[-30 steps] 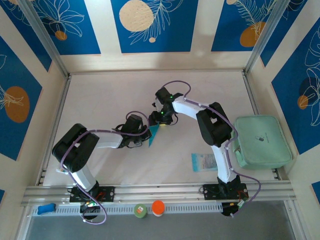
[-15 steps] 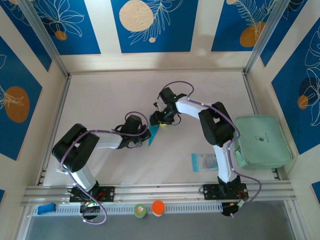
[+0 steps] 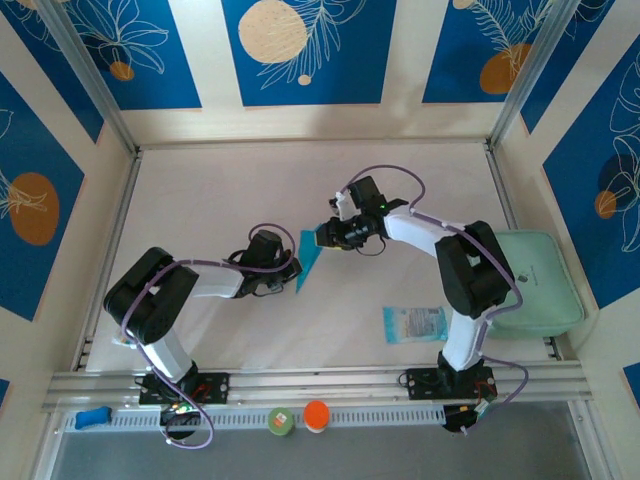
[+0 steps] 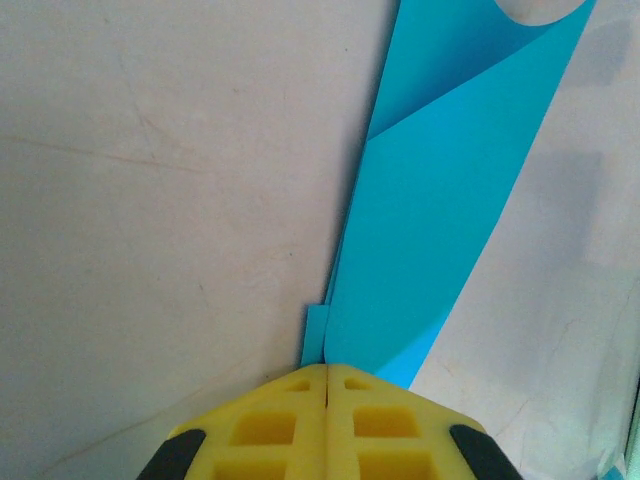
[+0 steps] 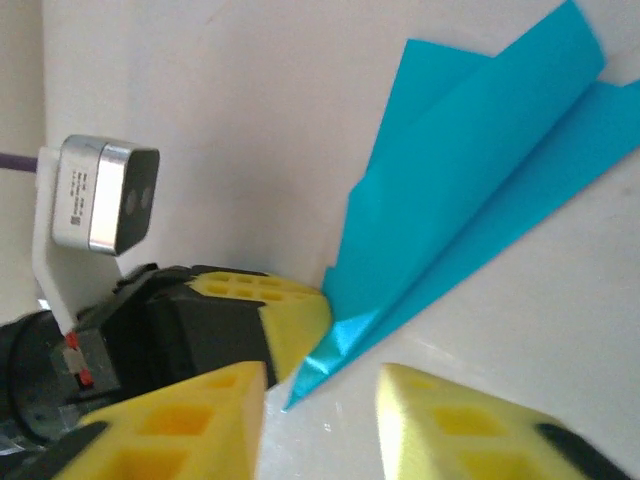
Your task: Fold a paper plane with a square sheet of paper (pick it up from the middle)
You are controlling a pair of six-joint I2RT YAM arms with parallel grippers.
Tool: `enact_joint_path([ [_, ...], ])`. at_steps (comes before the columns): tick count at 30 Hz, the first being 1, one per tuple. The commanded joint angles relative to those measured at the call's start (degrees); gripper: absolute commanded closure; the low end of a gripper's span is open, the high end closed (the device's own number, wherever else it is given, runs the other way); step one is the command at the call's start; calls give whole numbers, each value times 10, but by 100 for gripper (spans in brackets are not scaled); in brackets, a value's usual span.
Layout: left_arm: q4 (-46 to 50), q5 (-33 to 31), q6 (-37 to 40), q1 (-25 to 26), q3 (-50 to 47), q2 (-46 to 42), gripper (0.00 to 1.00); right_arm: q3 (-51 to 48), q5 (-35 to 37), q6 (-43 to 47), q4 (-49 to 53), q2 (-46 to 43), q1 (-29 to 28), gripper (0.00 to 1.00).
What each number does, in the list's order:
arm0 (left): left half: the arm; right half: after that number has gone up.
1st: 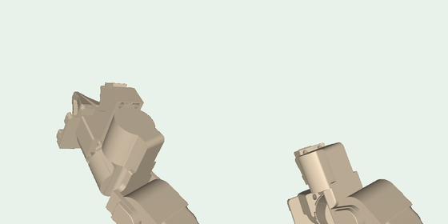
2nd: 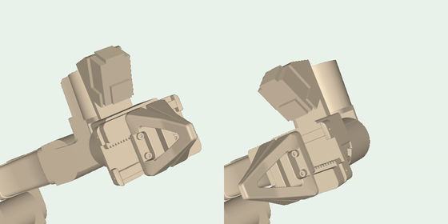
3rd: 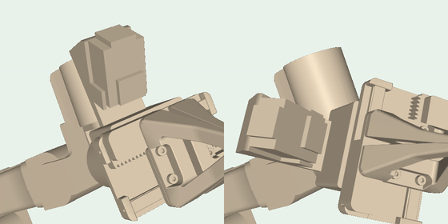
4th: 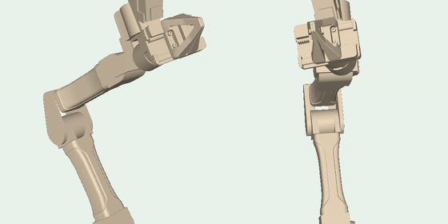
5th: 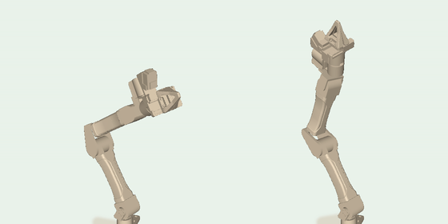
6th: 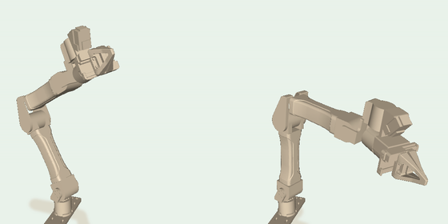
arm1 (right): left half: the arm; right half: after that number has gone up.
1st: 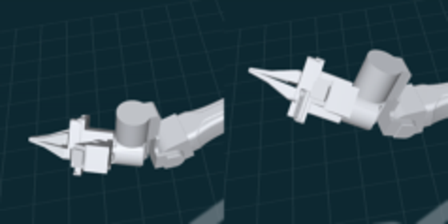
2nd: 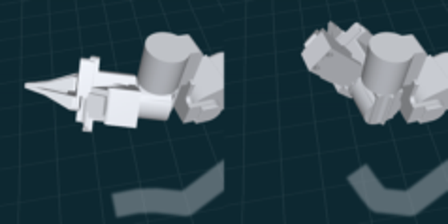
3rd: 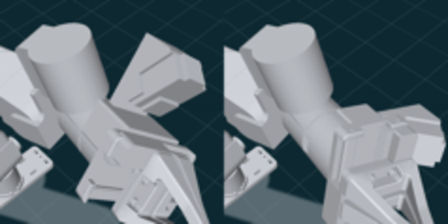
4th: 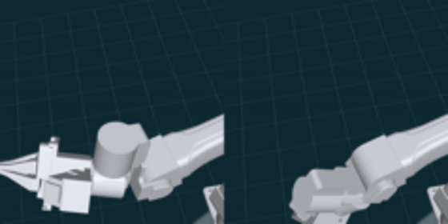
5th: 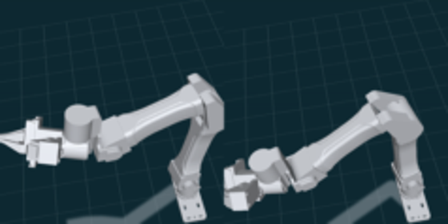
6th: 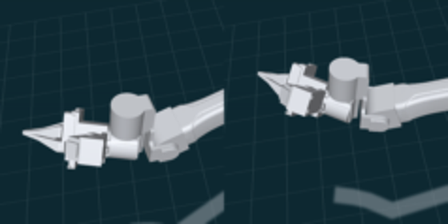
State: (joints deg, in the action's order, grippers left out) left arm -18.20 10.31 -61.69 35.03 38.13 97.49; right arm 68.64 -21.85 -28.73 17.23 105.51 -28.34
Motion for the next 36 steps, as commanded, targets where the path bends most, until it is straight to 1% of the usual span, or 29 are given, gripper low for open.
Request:
enact_joint_path([
  [1,23,13,-1,-5,-10,22,99,5,-48,-31,-26,30,-16,74],
  [5,19,21,2,-5,-8,26,99,31,-52,-35,-20,66,-30,81],
  [9,23,25,8,-6,-5,26,97,46,-47,-34,-13,86,-39,84],
  [15,25,30,12,-5,-2,30,96,54,-19,-27,9,102,-41,87],
  [19,24,33,16,-5,-2,33,95,53,-2,-24,21,106,-42,87],
  [29,25,38,19,-5,0,39,95,64,2,-20,37,123,-44,87],
  [36,24,40,19,-5,0,40,95,66,19,-21,50,127,-44,87],
])
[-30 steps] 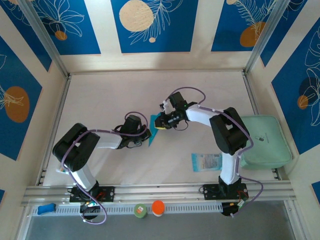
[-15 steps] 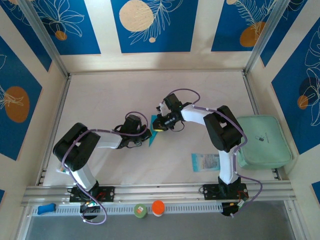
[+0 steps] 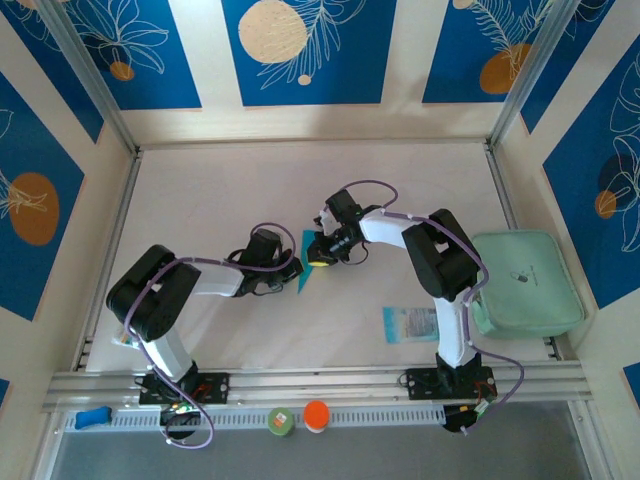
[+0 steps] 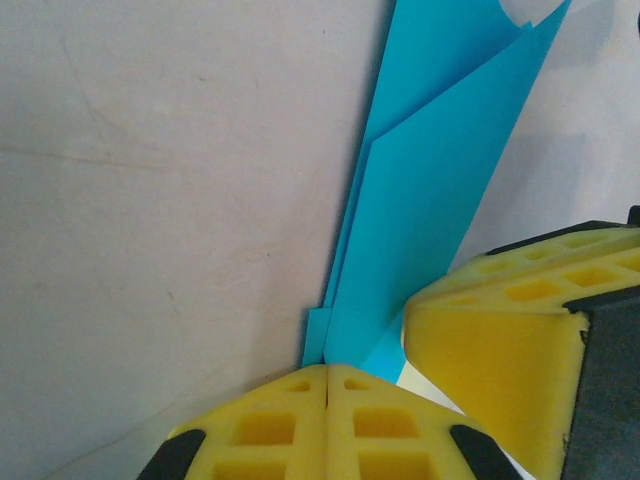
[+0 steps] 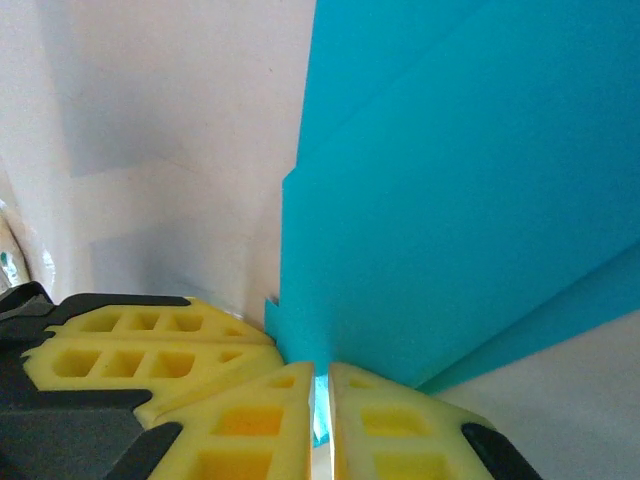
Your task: Fold a paper plane with a square sheet of paper (pick it up from the middle)
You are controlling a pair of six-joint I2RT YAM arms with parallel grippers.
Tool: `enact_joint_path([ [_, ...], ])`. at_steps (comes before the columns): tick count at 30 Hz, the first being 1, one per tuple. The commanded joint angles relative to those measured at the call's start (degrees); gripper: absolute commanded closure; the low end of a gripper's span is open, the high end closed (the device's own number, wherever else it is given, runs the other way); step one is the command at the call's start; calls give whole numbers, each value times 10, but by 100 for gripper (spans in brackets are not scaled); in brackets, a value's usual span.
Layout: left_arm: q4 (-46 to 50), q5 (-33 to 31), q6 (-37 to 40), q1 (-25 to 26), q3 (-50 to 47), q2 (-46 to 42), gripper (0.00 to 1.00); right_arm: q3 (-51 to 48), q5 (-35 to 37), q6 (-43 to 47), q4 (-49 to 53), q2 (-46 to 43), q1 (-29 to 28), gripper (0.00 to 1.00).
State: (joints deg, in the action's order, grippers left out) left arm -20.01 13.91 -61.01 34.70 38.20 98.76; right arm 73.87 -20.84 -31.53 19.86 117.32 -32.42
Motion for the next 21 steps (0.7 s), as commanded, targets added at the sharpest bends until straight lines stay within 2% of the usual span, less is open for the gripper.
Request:
enact_joint_path([
  [1,42,4,12,-2,0,28,95,15,13,6,25,10,-3,87],
  [15,54,9,18,-2,15,22,93,14,44,-11,50,23,-3,88],
  [21,84,-4,34,-2,33,-26,85,14,48,-14,57,29,-2,88],
])
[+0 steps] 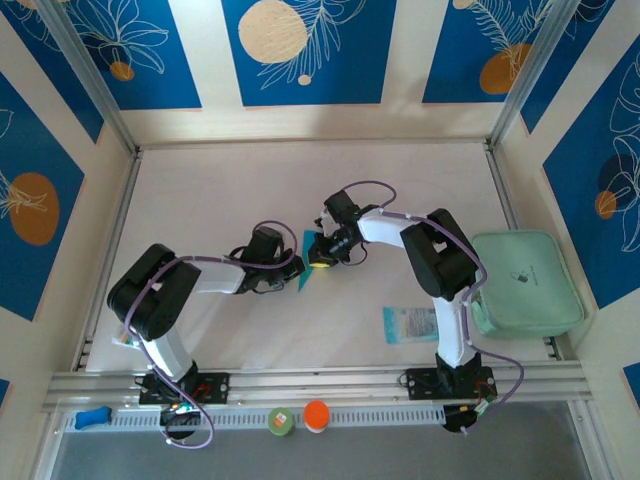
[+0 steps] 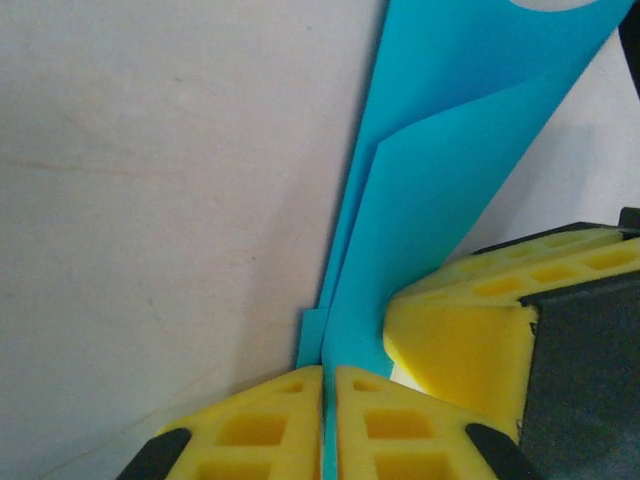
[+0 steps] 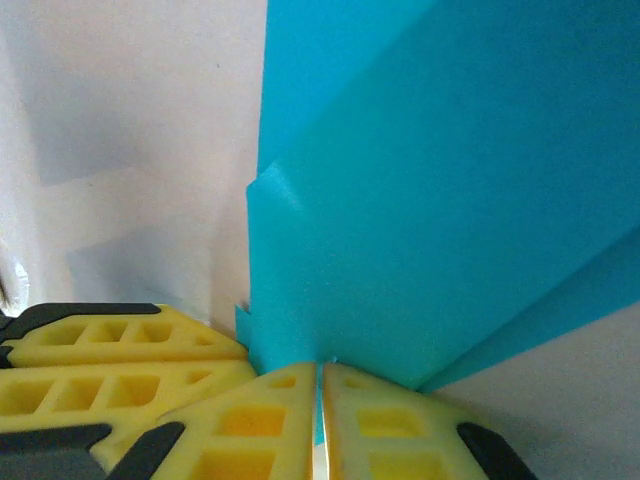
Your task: Fold a paper plane with a square sheet of paper (pick it up from the middle)
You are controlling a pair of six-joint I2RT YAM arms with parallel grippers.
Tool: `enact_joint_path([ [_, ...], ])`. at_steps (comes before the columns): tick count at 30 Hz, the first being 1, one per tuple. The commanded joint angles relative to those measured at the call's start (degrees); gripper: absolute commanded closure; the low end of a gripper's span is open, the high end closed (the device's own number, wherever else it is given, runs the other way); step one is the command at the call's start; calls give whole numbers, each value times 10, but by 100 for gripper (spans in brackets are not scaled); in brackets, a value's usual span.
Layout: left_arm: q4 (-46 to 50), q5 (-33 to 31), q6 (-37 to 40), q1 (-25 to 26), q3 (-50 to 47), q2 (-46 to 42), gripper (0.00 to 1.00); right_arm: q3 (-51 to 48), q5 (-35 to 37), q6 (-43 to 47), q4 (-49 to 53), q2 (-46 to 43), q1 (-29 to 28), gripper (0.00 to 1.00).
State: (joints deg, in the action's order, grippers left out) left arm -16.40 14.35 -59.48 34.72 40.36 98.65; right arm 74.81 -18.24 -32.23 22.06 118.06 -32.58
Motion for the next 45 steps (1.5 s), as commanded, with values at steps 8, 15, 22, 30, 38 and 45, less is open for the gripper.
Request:
enact_joint_path([
  [8,97,-43,26,9,0,-126,75,9,26,-9,44,23,-1,88],
  [15,54,-60,-15,49,-15,-135,73,16,26,-15,49,32,-1,88],
  [22,41,-59,-23,58,-2,-89,76,15,29,-22,51,33,3,89],
  [30,52,-54,-18,58,3,-58,83,16,30,-24,52,33,4,89],
  [38,33,-39,-18,58,20,-23,88,16,25,-25,50,35,4,89],
  [45,44,-57,-19,58,10,-16,91,16,25,-24,50,32,5,90],
])
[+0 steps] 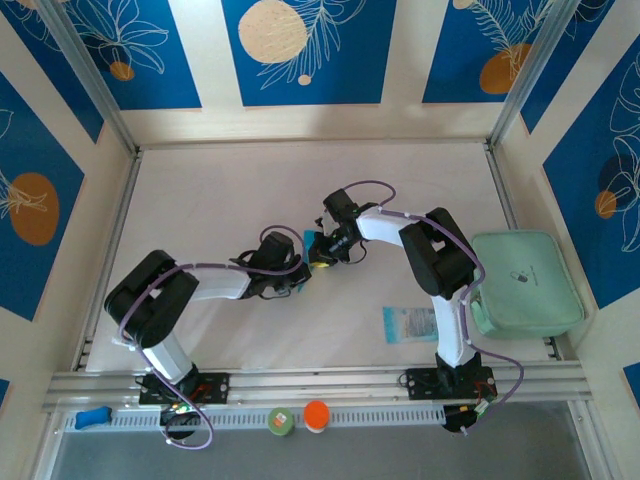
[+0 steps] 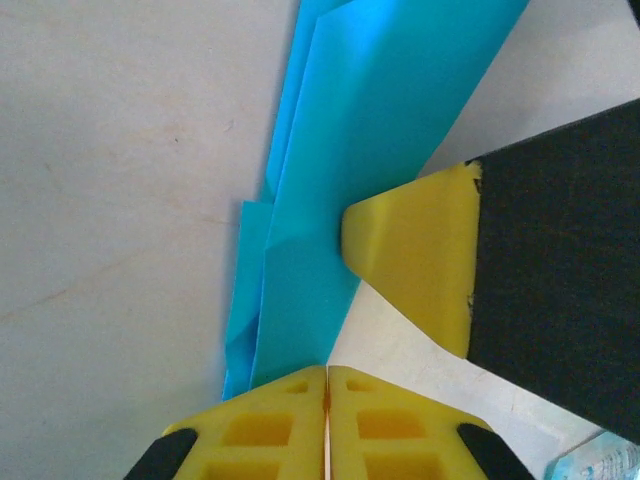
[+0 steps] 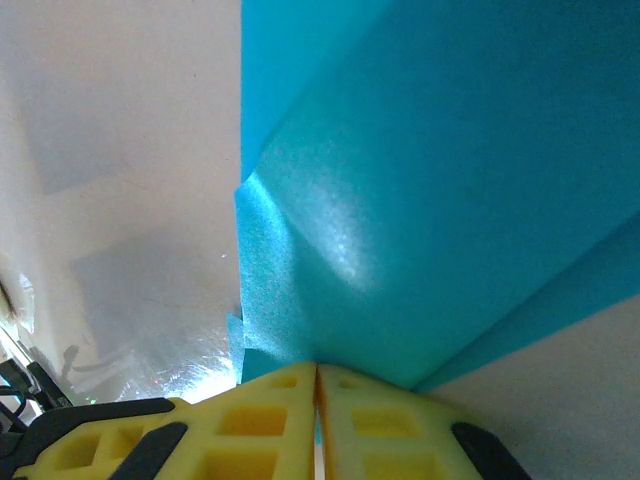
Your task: Fold a paper plane with a square sheet of paper (pick it up from the middle)
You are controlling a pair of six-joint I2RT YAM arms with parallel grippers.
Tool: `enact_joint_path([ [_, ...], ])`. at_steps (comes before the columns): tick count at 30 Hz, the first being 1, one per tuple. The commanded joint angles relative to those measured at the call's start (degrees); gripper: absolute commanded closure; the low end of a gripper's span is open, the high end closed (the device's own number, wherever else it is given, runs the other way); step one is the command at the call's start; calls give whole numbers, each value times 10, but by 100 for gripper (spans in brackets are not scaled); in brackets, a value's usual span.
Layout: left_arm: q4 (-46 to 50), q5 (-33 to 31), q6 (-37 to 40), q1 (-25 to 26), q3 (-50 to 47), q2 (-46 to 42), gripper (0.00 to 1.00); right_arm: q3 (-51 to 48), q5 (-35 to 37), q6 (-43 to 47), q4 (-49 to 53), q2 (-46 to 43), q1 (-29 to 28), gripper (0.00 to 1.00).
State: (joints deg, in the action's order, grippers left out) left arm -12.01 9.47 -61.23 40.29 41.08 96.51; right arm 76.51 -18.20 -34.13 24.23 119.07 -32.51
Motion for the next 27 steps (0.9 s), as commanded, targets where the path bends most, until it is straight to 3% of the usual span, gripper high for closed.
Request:
enact_joint_path([
  [1,1,-10,-1,2,-1,6,91,-2,23,-5,29,21,4,90],
  [14,7,-10,-14,2,-44,6,94,33,6,35,18,-30,14,89],
  [27,7,-2,-14,2,-43,13,94,78,45,40,37,-5,31,89],
])
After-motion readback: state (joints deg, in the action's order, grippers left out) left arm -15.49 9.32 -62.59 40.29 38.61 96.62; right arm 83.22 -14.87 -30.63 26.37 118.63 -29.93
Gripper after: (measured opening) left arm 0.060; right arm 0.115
